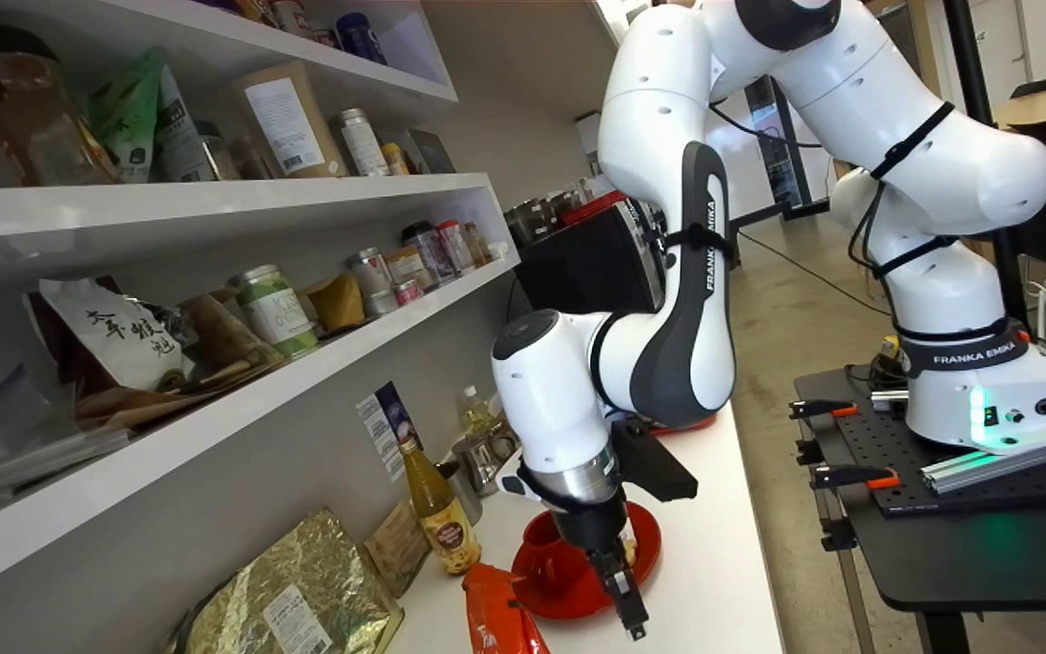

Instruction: Put the packet on the right side of the bottom shelf

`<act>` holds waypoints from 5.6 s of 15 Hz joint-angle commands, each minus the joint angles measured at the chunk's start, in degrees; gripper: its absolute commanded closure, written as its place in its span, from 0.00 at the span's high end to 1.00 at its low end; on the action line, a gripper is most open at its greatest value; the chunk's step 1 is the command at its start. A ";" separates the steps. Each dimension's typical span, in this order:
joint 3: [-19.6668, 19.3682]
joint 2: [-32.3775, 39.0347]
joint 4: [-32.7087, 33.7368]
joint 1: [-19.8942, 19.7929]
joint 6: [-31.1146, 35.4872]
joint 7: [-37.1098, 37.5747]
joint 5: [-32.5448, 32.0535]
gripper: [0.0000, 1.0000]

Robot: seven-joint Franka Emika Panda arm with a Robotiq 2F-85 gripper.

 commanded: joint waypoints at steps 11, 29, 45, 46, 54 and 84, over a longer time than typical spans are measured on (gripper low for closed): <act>-16.56 7.28 11.19 17.84 9.46 32.37 -19.78 1.00; -17.23 13.57 16.24 16.91 11.12 33.97 -18.15 0.45; -20.84 8.72 12.55 18.49 10.18 35.03 -20.09 0.01; -20.22 6.77 10.57 18.28 10.12 34.37 -19.90 0.01; -15.34 -16.43 -9.08 14.25 2.91 31.74 -23.27 0.01; -40.85 -29.52 14.28 -21.57 -10.50 -63.47 15.90 0.01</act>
